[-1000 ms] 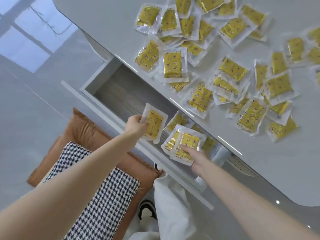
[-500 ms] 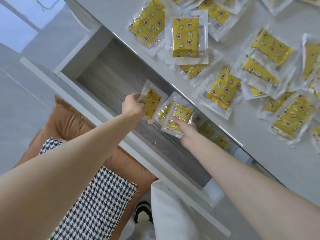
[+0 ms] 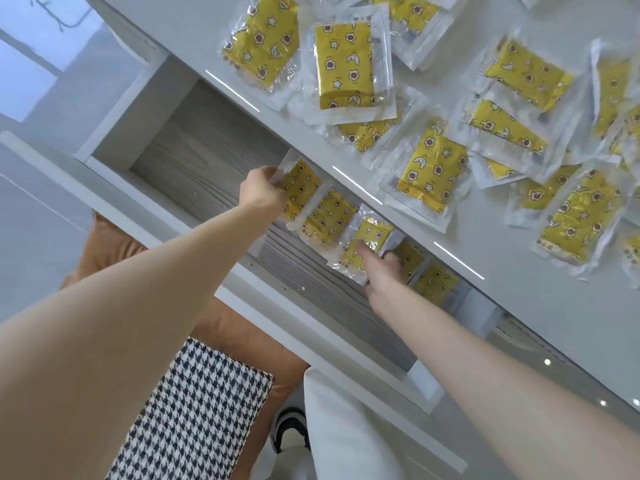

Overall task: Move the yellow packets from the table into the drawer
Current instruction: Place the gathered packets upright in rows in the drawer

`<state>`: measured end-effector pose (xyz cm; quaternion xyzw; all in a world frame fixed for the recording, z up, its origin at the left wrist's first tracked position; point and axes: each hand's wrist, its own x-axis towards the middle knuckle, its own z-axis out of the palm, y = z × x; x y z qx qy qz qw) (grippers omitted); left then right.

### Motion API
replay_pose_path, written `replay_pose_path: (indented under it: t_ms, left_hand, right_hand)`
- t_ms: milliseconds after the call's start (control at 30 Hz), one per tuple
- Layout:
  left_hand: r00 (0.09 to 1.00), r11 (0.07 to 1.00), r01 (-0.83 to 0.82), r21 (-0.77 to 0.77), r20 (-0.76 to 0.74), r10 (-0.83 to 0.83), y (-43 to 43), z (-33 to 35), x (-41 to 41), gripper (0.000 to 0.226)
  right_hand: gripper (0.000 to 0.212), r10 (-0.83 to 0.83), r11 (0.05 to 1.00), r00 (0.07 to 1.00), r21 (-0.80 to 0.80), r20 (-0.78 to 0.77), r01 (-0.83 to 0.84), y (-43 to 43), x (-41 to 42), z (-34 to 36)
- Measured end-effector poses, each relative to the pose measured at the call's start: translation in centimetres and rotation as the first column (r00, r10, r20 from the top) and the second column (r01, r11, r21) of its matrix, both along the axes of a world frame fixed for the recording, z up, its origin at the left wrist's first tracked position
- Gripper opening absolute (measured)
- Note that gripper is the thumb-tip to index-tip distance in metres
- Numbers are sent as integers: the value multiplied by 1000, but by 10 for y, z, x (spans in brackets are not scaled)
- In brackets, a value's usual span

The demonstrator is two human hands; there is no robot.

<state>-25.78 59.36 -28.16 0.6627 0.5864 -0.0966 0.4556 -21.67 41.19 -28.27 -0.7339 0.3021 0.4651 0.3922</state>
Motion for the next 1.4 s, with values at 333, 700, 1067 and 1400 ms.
replay_pose_path:
  t_ms: [333,700,1067,1400]
  left_hand:
    - [934,923,358,142,-68,-351,-3,-7,-21,70]
    - [955,950,296,-99,16,-296,-78,25,-47,56]
    - [937,910,342,-232,11,-350,-112,16,-37,56]
    - [966,904,246,-350,9,-260,-126,43,-35,48]
  right_hand:
    - [67,-89,990,996,111,-21,91,2,-1,-15]
    - [64,-200,980,980,6,15,200,-49,-19,-8]
    - [46,-448,892,894,84,19,445,-84,-1,1]
    - [51,-459,886,886,-37,62,461,-99,-13,31]
